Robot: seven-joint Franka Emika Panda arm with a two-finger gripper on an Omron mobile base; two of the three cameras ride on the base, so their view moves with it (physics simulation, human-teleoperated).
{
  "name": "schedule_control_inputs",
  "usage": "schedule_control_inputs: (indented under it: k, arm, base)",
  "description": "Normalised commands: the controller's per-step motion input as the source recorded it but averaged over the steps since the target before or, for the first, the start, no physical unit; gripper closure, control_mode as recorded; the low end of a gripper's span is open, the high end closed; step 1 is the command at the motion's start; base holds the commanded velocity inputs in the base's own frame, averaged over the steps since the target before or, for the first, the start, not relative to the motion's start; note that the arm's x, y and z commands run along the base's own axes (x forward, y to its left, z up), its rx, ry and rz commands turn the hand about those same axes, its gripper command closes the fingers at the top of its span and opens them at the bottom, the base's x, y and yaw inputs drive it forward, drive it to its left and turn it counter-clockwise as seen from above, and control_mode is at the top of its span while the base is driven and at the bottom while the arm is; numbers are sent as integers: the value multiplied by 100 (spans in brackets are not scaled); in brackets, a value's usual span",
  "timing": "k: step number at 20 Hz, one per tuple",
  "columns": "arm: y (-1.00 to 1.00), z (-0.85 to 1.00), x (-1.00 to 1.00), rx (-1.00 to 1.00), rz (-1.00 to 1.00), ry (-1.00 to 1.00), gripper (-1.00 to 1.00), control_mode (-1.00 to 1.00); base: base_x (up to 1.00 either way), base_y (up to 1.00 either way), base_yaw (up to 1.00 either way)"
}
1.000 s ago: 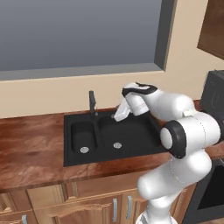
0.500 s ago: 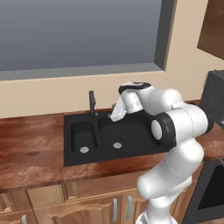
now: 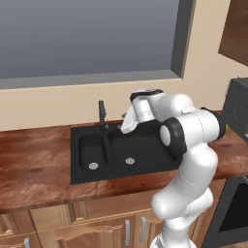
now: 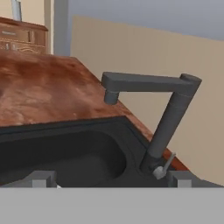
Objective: Turn on the sink faucet. Then move the sweet potato from the counter to the sink. Turn off the sink. Move the vegetable from the sink to the pot next to the stove. Finally move the pot to the rear left burner.
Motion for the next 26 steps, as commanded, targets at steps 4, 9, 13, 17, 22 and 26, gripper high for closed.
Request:
schedule_control_inputs:
  k: [4,9,13,17,22,26]
  arm:
    - [15,-10,27,0,1,0,-100,-100]
    - [17,-11,25,0,1,0,-100,-100]
    - [19,-11,24,0,1,1,-100,-100]
    - [12,-17,21,0,2,0,-100,-100]
    - [1,-18,26,0,3,0,-100,-100]
    - [0,-16,29,0,3,0,-100,-100]
  base:
    - [0,0,0]
    - [0,0,0]
    - [0,0,0]
    - [0,0,0]
    - [0,0,0]
    - [0,0,0]
